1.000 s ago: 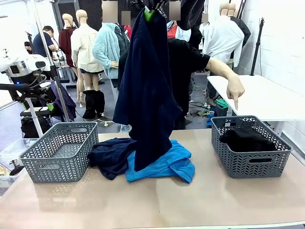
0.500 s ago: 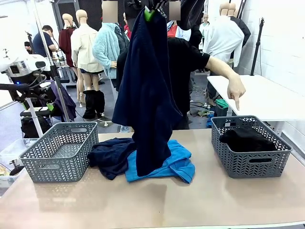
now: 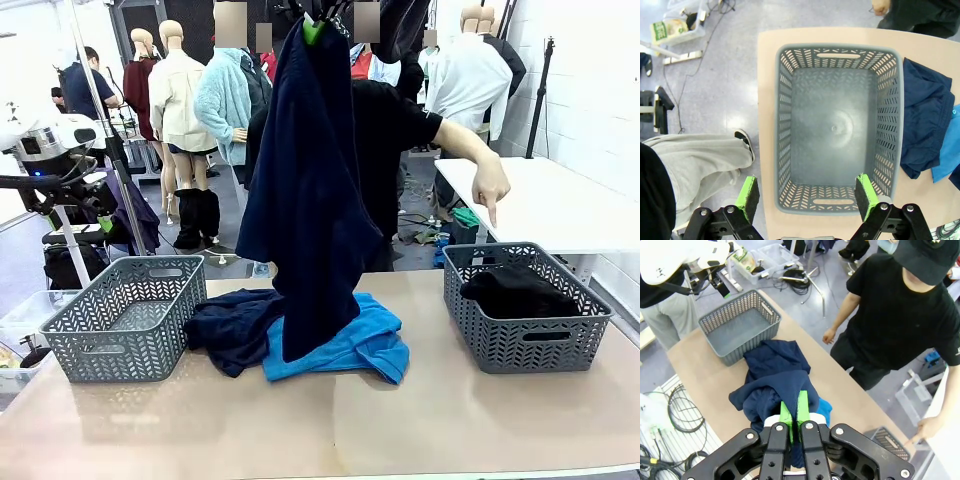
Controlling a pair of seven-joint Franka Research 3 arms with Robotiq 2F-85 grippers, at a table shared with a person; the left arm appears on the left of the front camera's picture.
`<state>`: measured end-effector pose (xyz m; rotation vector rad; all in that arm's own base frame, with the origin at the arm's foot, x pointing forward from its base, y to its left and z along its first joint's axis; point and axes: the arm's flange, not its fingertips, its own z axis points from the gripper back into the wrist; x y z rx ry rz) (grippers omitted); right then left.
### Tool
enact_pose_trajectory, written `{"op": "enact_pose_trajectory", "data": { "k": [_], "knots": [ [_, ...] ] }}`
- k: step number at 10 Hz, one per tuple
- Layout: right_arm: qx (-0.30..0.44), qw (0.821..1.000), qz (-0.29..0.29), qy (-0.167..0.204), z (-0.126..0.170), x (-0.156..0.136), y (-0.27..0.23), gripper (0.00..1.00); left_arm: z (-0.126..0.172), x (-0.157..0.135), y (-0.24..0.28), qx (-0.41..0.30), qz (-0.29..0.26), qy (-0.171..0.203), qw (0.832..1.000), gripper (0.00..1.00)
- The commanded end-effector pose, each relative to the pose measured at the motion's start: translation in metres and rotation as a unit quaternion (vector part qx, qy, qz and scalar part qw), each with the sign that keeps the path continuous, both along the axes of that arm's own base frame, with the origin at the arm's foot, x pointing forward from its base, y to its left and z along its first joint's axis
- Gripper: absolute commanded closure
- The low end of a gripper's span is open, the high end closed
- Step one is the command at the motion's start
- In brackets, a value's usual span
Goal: Sort the tops and bottoms.
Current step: Sort the clothes according to human instructions.
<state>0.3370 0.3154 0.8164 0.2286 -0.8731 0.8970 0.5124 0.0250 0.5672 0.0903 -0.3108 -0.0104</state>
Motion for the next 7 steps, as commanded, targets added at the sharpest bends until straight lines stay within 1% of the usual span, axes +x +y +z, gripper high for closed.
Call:
{"op": "enact_pose_trajectory", "data": {
  "k": [1, 7],
  "knots": [
    [-0.004, 1.0, 0.0, -0.004, 0.0027, -0.0002, -0.0018, 1.0, 0.0013, 0.0007, 0.0014, -0.007, 0.004, -0.003, 1.0, 0.0],
    [-0.004, 1.0, 0.0, -0.004, 0.0027, -0.0002, -0.0018, 1.0, 0.0013, 0.0007, 0.0014, -0.007, 0.004, -0.003, 1.0, 0.0]
  ]
}}
